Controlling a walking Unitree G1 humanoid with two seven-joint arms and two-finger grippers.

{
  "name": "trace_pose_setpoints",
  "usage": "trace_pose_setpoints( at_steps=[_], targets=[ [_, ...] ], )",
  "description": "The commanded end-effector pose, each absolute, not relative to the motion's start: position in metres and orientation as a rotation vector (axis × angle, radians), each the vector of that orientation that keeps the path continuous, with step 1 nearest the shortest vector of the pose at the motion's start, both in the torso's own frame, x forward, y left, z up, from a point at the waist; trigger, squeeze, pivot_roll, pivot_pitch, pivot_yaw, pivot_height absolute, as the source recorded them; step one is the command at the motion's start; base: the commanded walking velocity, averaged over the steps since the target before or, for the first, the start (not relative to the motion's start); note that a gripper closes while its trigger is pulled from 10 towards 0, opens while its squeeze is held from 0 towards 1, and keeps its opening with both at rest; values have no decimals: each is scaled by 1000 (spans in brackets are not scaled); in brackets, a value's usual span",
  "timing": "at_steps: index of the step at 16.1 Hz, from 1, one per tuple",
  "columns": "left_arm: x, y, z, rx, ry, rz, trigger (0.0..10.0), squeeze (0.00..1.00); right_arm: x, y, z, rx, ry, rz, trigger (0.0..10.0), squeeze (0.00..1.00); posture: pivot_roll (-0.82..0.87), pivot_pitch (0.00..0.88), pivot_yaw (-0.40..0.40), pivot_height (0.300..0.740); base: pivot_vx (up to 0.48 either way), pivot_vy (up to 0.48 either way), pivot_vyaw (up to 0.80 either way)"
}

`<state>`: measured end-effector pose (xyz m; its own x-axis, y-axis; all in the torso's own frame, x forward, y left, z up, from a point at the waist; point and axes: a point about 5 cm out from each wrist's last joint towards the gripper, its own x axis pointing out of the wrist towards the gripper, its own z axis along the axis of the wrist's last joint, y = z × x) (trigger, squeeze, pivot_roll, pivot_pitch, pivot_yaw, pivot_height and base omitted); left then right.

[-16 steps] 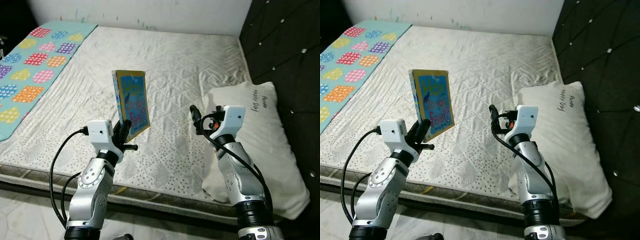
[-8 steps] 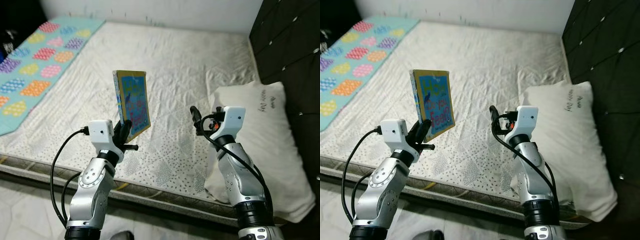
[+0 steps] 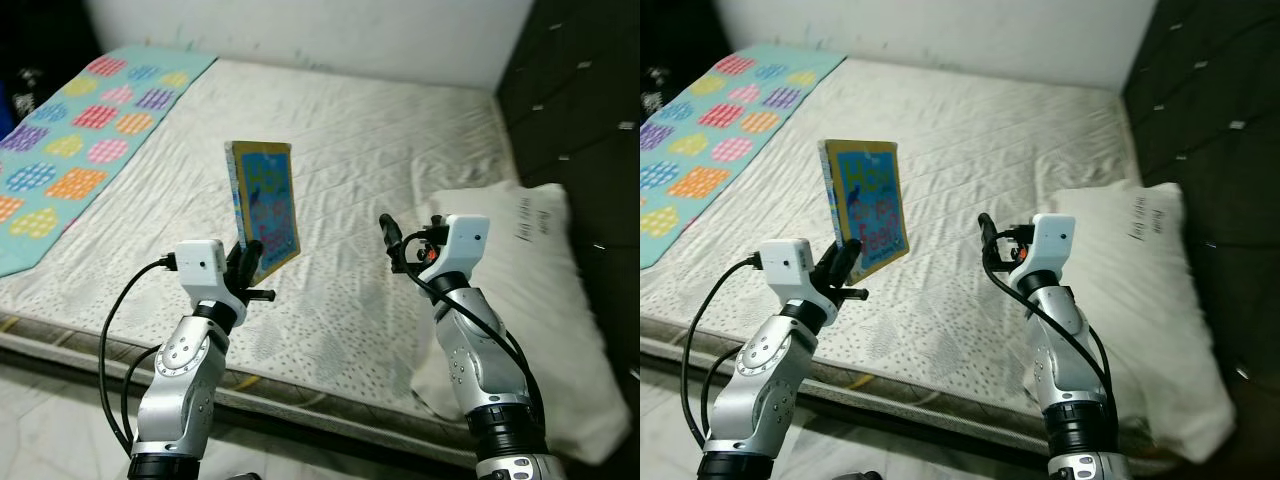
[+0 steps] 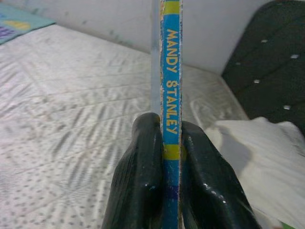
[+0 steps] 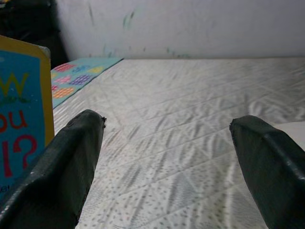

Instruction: Clean up the room

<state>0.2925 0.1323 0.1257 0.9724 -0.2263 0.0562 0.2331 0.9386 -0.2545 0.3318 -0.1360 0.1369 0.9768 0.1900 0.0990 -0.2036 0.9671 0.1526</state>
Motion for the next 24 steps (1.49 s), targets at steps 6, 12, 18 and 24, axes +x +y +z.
trace_pose_setpoints(
  at_steps=[6,12,18,24],
  targets=[
    [294,131,135,-264,-69,-247,10000,0,334,-138,138,170,-82,194,10000,0,-2,117,11,740,86,0,-620],
    [297,133,134,-248,-55,-194,10000,0,340,-134,142,172,-95,209,10000,0,1,112,14,740,0,0,0],
    [292,142,126,-233,-31,-120,10000,0,336,-132,135,182,-64,230,10000,0,8,132,0,740,0,0,0],
    [290,147,124,-221,-24,-96,10000,0,327,-131,126,184,-35,242,10000,0,11,152,-1,681,0,0,0]
  ],
)
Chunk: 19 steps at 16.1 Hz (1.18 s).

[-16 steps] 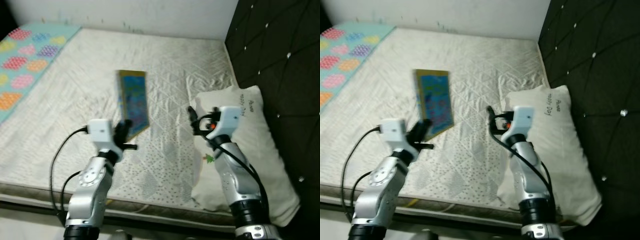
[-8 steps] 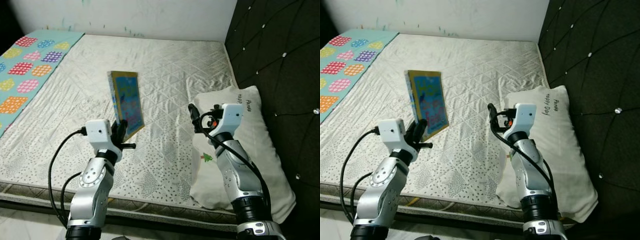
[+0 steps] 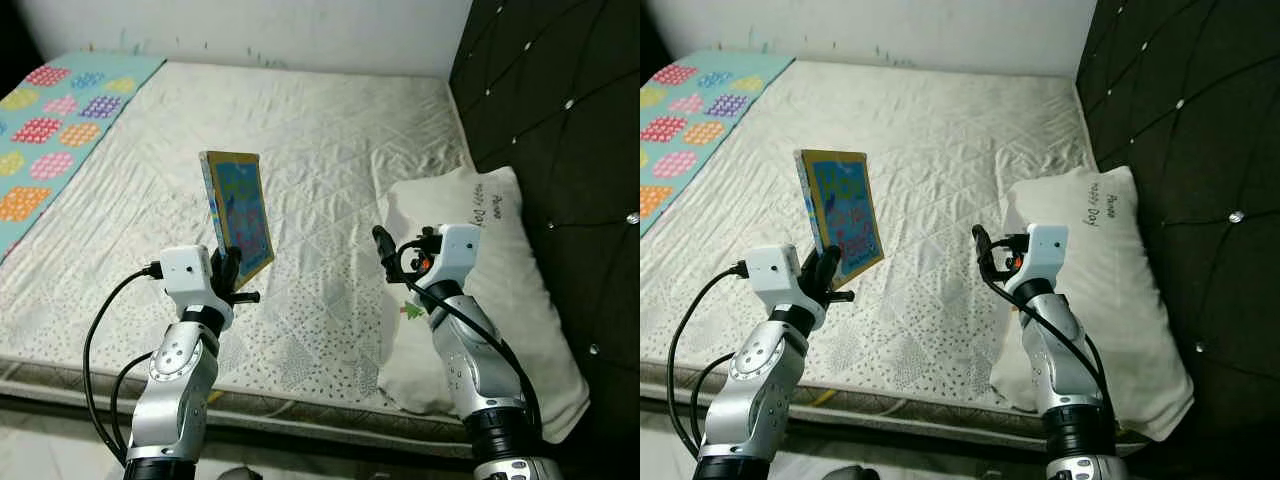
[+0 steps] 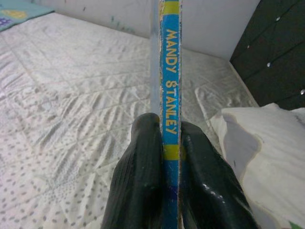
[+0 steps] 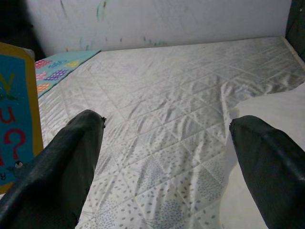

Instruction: Clean up the room

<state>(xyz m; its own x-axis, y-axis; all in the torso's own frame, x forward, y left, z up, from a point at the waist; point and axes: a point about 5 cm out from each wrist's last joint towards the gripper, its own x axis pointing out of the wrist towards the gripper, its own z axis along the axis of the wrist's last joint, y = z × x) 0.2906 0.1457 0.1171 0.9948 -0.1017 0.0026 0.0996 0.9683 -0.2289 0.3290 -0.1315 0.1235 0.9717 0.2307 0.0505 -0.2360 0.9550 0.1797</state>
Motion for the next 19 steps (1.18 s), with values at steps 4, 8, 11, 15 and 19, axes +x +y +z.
trace_pose_setpoints(
  at_steps=[4,8,11,15,19],
  targets=[
    [292,145,126,-218,-27,-95,10000,0,328,-130,126,181,-32,254,10000,0,9,156,0,642,0,0,0],
    [292,150,126,-196,-34,-44,10000,0,327,-129,124,175,-27,271,10000,0,9,155,-4,615,0,0,0],
    [294,158,125,-185,-39,30,10000,0,326,-127,123,173,-20,294,10000,0,7,156,-3,615,0,0,0],
    [296,160,126,-229,-31,6,10000,0,325,-125,122,171,-15,307,10000,0,7,158,-2,615,0,0,0],
    [295,157,126,-243,-34,-14,10000,0,324,-124,122,173,-19,317,10000,0,7,161,-3,615,0,0,0]
  ],
)
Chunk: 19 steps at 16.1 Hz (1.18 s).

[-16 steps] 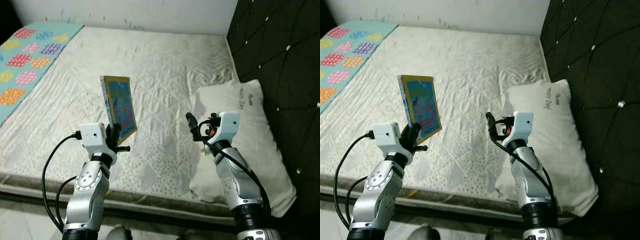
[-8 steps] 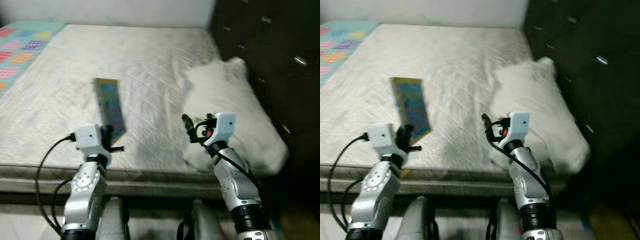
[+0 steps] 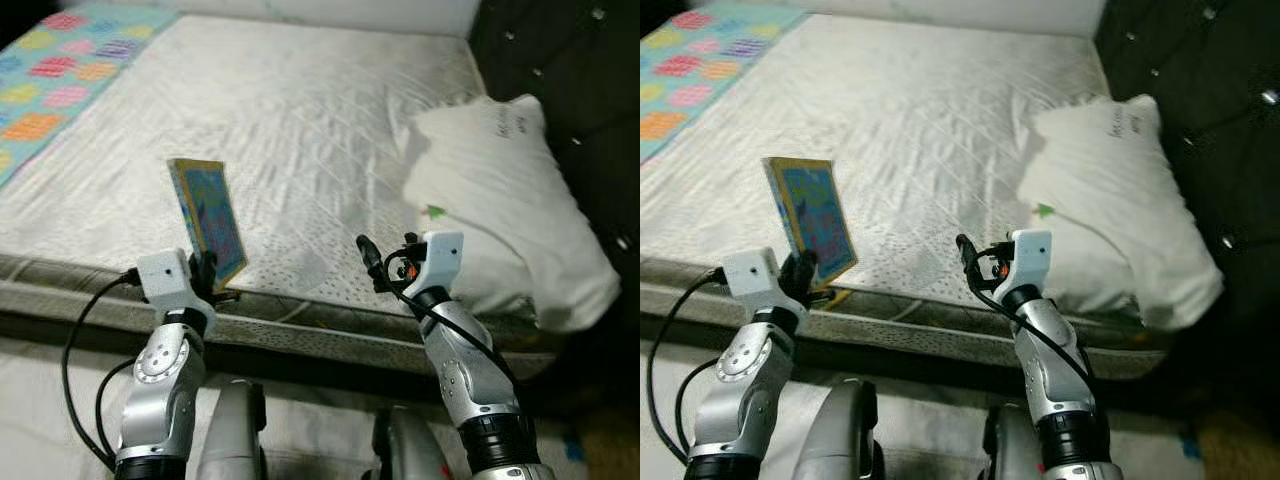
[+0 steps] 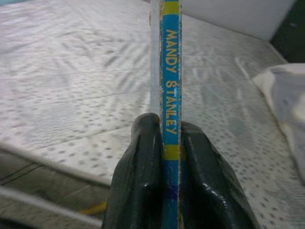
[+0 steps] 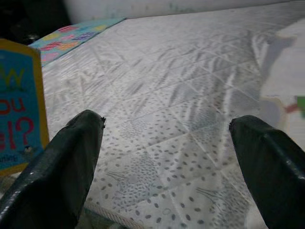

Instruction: Clean up the room

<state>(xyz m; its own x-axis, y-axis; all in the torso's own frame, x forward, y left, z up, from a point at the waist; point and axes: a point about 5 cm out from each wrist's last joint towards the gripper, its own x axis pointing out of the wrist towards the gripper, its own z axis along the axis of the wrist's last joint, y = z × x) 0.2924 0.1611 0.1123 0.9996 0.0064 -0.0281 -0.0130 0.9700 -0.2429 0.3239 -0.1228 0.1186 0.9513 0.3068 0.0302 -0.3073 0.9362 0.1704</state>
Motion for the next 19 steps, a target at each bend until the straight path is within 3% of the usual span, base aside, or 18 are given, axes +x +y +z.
trace_pose_setpoints(
  at_steps=[1,8,19],
  targets=[
    [295,157,127,-244,-34,-16,10000,0,324,-124,123,174,-19,317,10000,0,8,162,-3,615,0,0,0],
    [294,153,130,-279,-54,-67,10000,0,323,-124,122,167,-15,318,10000,0,5,164,-1,615,37,0,0],
    [294,151,131,-298,-60,-97,10000,0,324,-123,122,168,-17,320,10000,0,4,169,-1,615,411,0,0]
  ],
)
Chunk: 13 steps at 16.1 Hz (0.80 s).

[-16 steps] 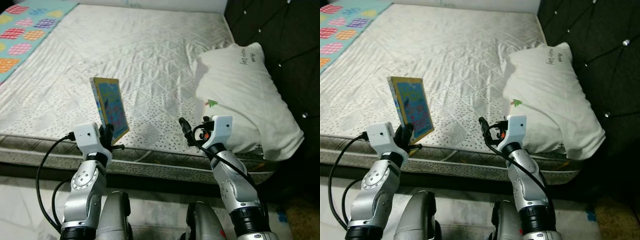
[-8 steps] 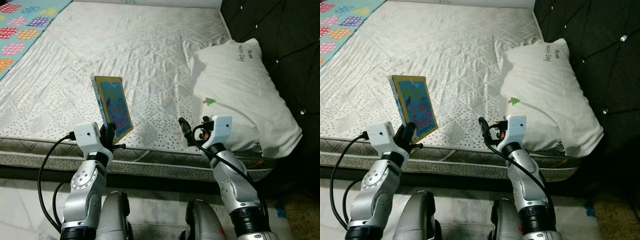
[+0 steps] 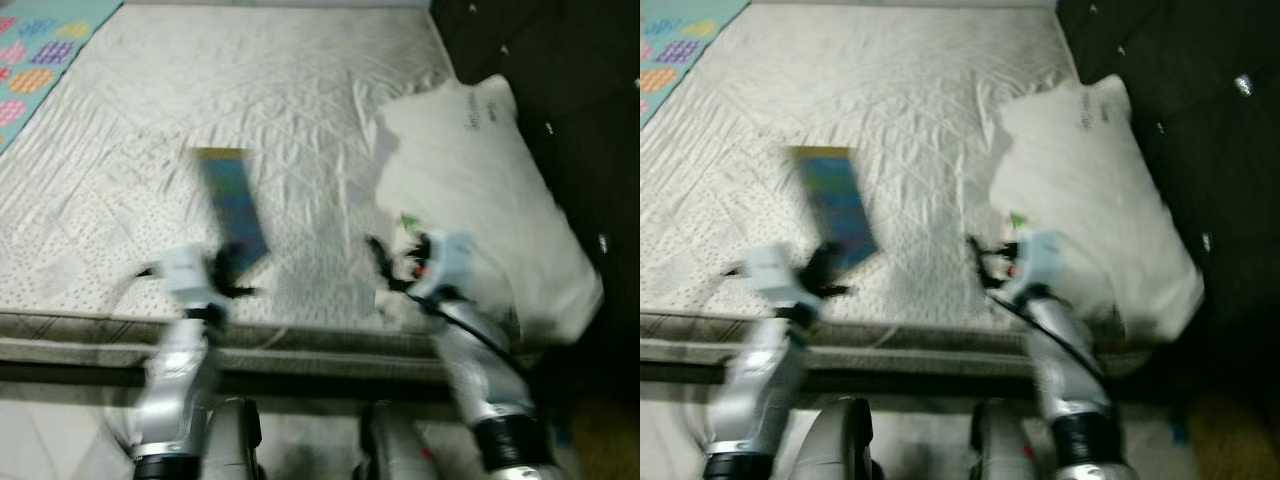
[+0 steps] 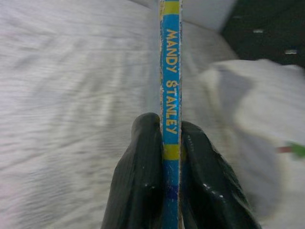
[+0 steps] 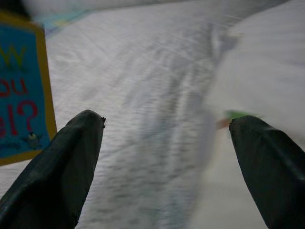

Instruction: Clean up the room

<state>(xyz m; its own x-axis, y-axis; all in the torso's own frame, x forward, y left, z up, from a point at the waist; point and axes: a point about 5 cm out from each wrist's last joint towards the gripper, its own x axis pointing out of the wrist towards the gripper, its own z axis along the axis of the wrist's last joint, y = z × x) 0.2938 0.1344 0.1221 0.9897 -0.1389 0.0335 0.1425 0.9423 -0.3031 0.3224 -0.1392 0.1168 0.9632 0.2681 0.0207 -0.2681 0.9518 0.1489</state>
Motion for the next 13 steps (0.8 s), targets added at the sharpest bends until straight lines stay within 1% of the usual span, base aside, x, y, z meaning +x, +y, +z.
trace_pose_setpoints(
  at_steps=[1,4,9,10,11,13],
  targets=[
    [294,151,131,-299,-59,-98,10000,0,324,-124,122,168,-17,318,10000,0,4,168,-1,615,472,0,0],
    [295,151,131,-298,-56,-86,10000,0,324,-124,122,165,-16,315,10000,0,3,170,-1,615,435,0,0],
    [296,150,130,-280,-47,-63,10000,0,324,-124,121,161,-11,315,10000,0,2,170,-2,615,0,0,0],
    [296,150,129,-280,-46,-61,10000,0,324,-124,121,160,-10,316,10000,0,3,170,-2,611,0,0,0],
    [296,150,129,-278,-45,-55,10000,0,324,-124,120,161,-8,319,10000,0,3,170,-3,596,0,0,0],
    [296,150,129,-276,-43,-44,10000,0,324,-124,120,159,-5,320,10000,0,1,167,-4,581,0,0,0]
  ],
)
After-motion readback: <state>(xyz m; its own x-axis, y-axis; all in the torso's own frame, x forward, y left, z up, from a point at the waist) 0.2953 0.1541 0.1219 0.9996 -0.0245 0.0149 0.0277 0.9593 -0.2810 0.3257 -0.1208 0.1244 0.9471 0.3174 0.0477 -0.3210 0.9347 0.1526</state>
